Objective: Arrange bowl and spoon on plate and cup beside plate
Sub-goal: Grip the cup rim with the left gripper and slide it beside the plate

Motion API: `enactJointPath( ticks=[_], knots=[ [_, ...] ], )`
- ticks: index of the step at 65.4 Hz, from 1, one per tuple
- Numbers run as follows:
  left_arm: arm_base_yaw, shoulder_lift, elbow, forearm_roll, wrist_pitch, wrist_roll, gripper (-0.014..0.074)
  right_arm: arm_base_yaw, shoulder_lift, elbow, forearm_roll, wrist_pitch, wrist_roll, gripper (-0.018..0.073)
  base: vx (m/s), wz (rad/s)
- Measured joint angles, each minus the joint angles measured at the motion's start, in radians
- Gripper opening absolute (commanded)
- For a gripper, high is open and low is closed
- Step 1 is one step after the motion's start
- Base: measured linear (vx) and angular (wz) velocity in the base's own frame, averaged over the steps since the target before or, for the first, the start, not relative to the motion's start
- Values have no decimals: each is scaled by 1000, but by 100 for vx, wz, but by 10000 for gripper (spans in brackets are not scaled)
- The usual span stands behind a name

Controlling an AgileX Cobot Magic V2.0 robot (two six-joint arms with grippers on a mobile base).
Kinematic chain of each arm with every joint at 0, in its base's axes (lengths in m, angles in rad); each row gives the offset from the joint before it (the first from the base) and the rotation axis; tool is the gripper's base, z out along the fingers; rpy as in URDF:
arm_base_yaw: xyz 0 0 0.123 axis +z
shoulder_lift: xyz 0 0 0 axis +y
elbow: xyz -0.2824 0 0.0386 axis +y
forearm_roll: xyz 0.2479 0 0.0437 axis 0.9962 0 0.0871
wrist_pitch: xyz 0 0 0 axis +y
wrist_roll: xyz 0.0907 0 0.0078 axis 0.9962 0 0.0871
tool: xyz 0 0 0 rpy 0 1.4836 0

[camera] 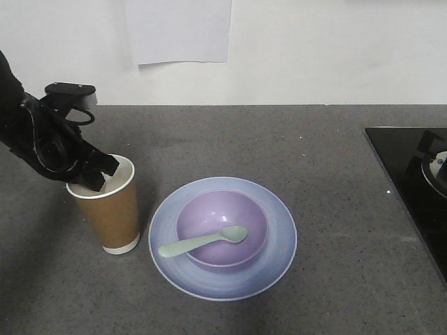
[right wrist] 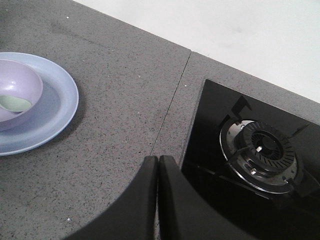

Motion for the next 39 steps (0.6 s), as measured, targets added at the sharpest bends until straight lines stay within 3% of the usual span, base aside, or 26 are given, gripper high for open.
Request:
enactJointPath(
  ticks=[21,39],
  knots=[
    [-1,-4,9,2,-3,0,271,0,0,0,1,2,0,-6,0,0],
    [-1,-98,10,-1,-34,0,291,0,0,0,1,6,0,-6,0,0]
  ],
)
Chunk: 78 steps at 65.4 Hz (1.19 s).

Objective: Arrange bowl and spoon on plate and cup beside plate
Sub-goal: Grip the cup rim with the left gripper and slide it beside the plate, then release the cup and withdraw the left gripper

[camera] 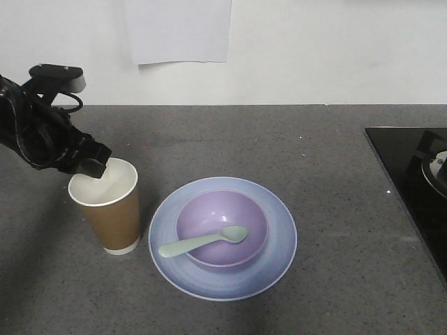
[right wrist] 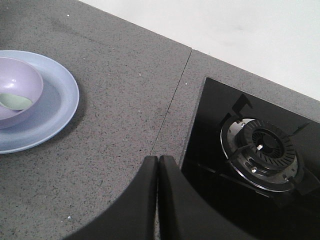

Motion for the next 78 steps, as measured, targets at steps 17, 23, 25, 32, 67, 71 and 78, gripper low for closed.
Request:
enactJointPath(
  ticks=[17,23,25,32,67,71,78],
  knots=[
    [0,-117,0,0,-8,0,290,0,0,0,3,-1,0,-6,0,0],
    [0,-178,0,3,-8,1,290,0,0,0,16,-17,0,-6,0,0],
    [0,-204,0,4,-8,2,289,0,2,0,19,-25,0,-6,0,0],
    [0,-291,0,10,-10,12,289,0,30,0,40,-89,2,-6,0,0],
    [0,-652,321,53,-189,105,128,0,79,261,-31,-557,117,-6,0,0],
    [0,-686,420,50,-245,106,99,0,64,351,-65,-615,164,-6,0,0],
    [0,-754,606,36,-348,107,50,0,47,493,-133,-713,251,-6,0,0]
  ],
)
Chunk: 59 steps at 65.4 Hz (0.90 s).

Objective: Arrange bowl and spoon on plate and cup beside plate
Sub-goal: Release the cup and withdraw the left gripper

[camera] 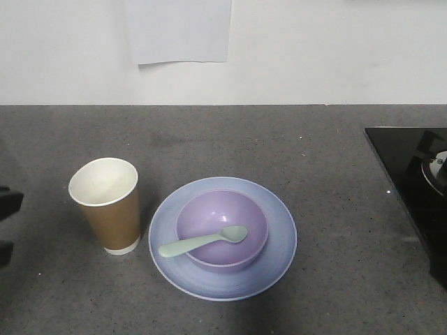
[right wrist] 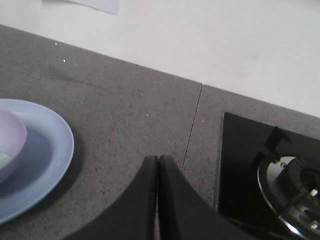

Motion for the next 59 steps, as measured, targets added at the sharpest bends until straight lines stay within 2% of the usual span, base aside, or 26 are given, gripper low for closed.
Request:
enactJointPath(
  ticks=[10,19,33,59],
  knots=[
    [0,-88,181,-6,-166,2,-8,0,-2,102,-84,-116,107,-6,0,0],
    [0,-145,254,-8,-280,2,-8,0,-4,119,-104,-148,161,-6,0,0],
    [0,-167,260,-10,-329,2,-8,0,-4,121,-105,-151,167,-6,0,0],
    [0,-167,260,-10,-329,2,-8,0,-4,121,-105,-151,169,-6,0,0]
  ],
)
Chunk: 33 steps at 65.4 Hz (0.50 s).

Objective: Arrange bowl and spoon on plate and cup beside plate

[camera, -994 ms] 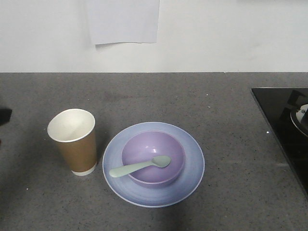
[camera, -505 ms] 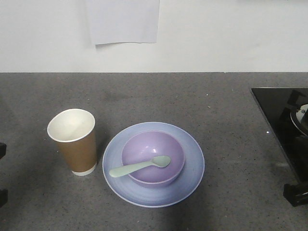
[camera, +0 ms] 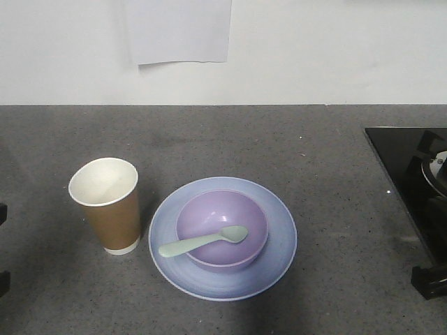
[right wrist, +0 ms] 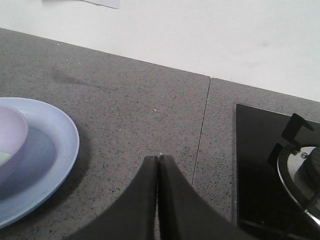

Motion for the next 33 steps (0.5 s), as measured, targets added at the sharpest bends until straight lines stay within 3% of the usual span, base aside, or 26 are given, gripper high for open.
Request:
enactJointPath(
  ticks=[33],
  knots=[
    [0,-12,12,-18,6,-14,-6,0,0,0,0,0,-4,-6,0,0]
  ],
)
